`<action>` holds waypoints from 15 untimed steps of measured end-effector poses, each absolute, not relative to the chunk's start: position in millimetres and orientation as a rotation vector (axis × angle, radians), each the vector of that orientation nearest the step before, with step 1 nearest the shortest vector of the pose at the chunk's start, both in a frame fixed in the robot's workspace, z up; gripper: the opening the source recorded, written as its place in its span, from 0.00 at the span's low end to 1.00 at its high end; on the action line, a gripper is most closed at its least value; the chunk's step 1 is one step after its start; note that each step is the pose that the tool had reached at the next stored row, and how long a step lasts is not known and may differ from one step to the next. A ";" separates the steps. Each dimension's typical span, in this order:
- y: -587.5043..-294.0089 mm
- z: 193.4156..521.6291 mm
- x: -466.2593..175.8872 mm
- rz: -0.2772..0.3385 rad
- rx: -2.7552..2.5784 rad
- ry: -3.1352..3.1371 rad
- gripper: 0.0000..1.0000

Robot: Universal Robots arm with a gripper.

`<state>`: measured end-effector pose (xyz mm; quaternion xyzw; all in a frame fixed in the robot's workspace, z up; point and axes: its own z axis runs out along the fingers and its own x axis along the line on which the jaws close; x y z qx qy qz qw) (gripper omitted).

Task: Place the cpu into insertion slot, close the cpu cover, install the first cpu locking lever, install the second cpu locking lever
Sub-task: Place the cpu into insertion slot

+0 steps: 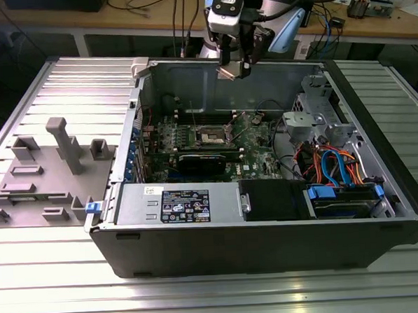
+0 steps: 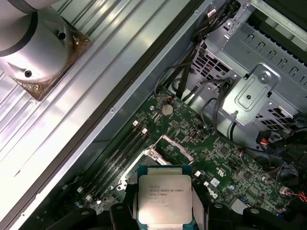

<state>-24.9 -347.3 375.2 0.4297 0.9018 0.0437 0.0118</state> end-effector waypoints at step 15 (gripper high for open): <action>-347.3 375.1 -24.9 0.134 1.385 2.788 0.54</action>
